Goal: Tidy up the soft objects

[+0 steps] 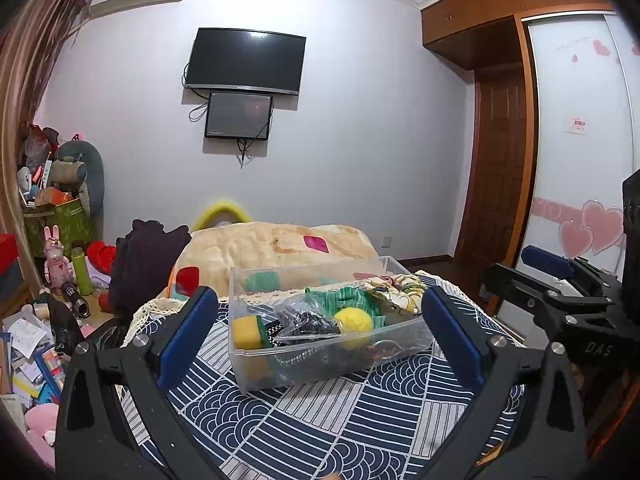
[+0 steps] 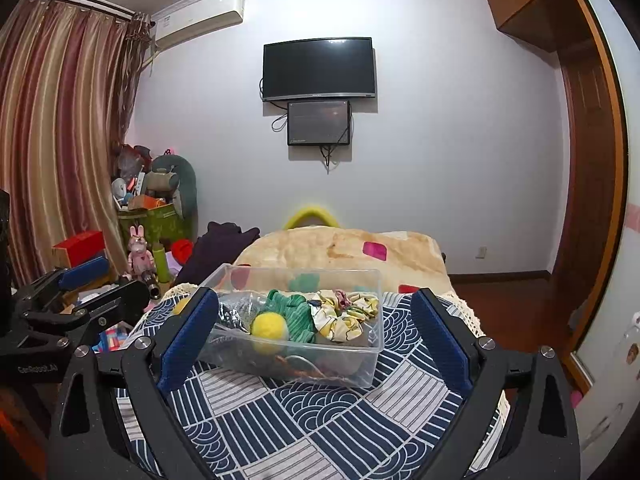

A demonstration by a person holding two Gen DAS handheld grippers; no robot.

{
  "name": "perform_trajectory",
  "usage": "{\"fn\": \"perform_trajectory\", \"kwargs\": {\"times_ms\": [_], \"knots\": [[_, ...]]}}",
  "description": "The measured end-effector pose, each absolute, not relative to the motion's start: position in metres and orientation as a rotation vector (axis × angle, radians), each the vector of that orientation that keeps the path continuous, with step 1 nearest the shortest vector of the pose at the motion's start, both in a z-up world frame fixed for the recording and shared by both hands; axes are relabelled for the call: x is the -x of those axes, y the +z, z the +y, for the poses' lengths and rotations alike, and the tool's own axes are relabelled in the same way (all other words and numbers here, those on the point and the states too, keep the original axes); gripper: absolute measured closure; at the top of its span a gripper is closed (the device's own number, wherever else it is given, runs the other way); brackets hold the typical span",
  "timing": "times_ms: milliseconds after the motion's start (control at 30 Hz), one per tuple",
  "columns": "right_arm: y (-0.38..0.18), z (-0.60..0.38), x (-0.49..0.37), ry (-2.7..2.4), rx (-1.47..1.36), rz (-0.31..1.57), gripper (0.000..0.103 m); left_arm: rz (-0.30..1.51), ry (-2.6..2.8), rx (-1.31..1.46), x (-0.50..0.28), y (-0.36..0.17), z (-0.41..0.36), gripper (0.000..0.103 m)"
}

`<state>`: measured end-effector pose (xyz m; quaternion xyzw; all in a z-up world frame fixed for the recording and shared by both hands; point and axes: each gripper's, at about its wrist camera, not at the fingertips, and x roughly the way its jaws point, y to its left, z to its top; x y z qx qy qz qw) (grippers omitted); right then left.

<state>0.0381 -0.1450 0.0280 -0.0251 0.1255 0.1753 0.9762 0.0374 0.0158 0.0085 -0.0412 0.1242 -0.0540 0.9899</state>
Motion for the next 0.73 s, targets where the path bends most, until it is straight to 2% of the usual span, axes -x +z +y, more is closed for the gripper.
{"fn": "perform_trajectory", "kwargs": {"times_ms": [733], "knots": [[0.0274, -0.1454, -0.0382, 0.343, 0.051, 0.267, 0.005, 0.280, -0.129, 0.103, -0.0404, 0.0050, 0.0151, 0.000]]}}
